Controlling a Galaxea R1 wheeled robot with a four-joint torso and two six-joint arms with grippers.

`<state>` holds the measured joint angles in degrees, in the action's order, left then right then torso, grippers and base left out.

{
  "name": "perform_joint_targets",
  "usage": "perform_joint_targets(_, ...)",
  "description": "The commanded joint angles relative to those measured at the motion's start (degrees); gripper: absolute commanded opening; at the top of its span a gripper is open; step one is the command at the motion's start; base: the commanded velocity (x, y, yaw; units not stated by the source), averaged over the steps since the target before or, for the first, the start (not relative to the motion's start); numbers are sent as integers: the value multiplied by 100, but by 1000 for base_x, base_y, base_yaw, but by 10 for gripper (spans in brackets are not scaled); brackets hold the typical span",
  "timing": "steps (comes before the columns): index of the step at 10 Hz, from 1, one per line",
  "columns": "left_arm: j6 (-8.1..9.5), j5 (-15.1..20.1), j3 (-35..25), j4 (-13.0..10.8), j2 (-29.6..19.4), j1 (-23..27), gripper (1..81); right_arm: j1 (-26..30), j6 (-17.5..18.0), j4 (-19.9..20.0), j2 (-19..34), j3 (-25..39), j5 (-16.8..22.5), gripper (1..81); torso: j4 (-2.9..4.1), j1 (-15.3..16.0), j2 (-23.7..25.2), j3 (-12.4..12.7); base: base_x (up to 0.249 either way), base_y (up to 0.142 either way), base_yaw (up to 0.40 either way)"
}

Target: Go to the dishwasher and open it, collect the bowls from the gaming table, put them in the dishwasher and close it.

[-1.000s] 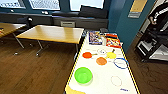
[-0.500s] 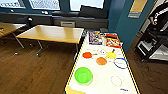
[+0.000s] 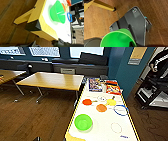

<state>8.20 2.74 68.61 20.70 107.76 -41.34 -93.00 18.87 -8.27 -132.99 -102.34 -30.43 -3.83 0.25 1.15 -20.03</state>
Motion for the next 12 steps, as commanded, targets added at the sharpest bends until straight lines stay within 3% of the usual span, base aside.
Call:
perform_joint_targets(1, 366, 1429, 985, 373, 218, 1175, 811, 83, -15, -184, 261, 66, 291, 10, 0, 0, 0, 0, 0, 0, 0)
perform_joint_targets(2, 375, 1685, 1224, 373, 421, 1325, 811, 102, -15, -184, 279, 67, 362, 10, 0, 0, 0, 0, 0, 0, 0)
perform_joint_targets(5, 392, 2011, 1743, 373, 984, 1571, 811, 110, -24, -334, 261, -31, 555, 10, 0, 0, 0, 0, 0, 0, 0)
perform_joint_targets(7, 559, 2090, 1788, 329, 1098, 1799, 811, 119, -23, -430, 226, -13, 625, 10, 0, 0, -2, 0, 0, 0, 0)
perform_joint_targets(10, 629, 2222, 1937, 321, 1257, 1958, 811, 66, -67, -378, 261, 118, 776, 10, 0, 2, -2, -2, 0, 0, 0)
perform_joint_targets(11, 682, 2248, 1964, 321, 1319, 1993, 811, 49, -295, -152, 261, 206, 749, 10, 0, 2, -2, -2, 0, 0, 0)
perform_joint_targets(12, 726, 2301, 1964, 321, 1362, 2037, 811, 66, -924, 427, 279, 390, 758, 10, 0, 2, -2, -2, 0, 0, 0)
